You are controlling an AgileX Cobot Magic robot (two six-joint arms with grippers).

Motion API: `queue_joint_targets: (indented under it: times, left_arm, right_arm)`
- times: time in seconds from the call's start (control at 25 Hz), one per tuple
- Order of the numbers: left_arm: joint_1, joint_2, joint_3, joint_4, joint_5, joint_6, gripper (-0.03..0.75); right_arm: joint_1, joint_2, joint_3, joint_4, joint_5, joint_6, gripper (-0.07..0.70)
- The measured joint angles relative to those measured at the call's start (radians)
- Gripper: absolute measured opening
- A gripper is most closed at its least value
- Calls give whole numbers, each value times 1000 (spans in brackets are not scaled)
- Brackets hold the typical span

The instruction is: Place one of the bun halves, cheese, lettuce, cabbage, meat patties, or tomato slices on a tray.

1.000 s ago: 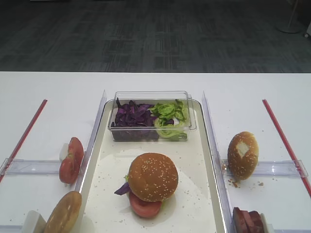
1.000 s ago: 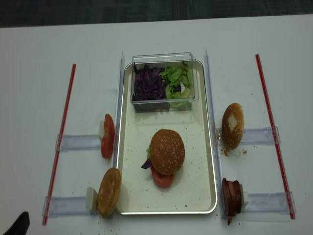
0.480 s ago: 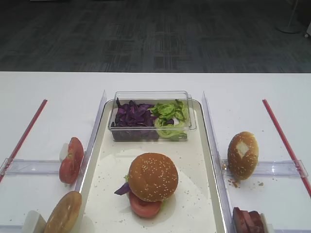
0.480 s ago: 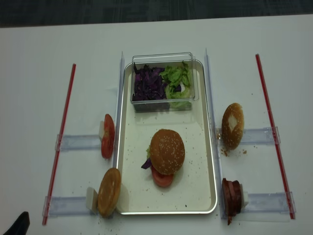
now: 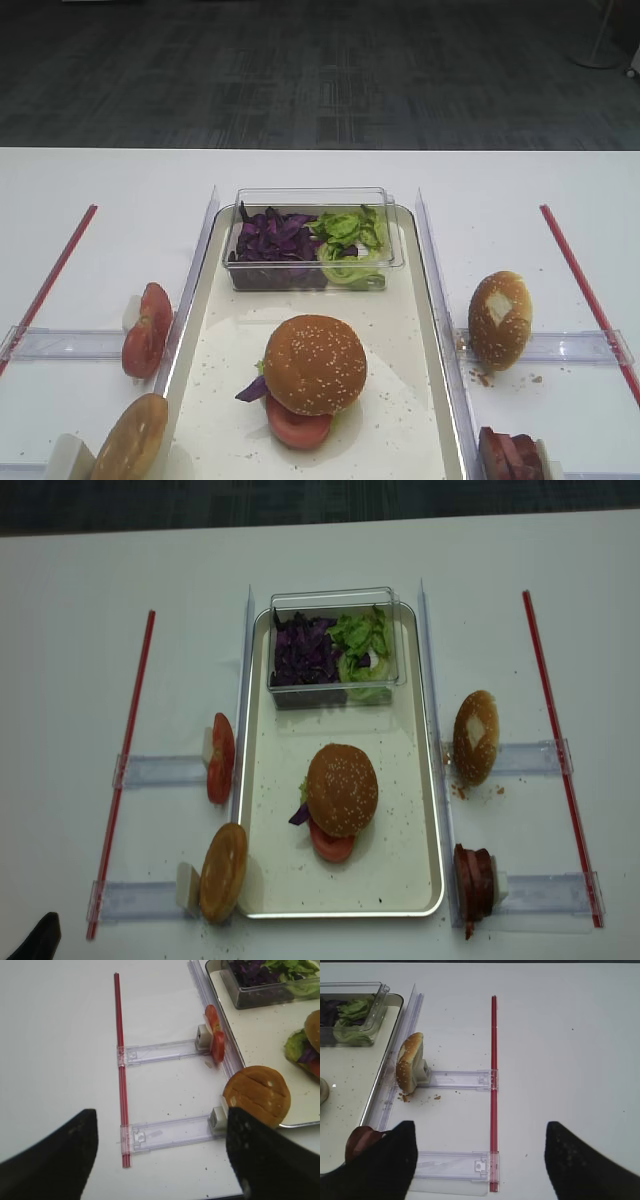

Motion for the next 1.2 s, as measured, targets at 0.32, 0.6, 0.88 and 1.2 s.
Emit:
queue_joint_targets:
  times: [0.32, 0.6, 0.88, 1.2]
  left_arm:
    - [0, 0, 0, 0, 0, 0, 492]
    - [0, 0, 0, 0, 0, 0, 491]
    - [0, 0, 0, 0, 0, 0, 491]
    - [0, 0, 0, 7, 0, 0, 491]
  right_arm:
    - [0, 0, 0, 0, 0, -2, 552]
    - [0, 0, 0, 0, 0, -2, 552]
    - [0, 0, 0, 0, 0, -2, 552]
    - [0, 0, 0, 0, 0, -2, 552]
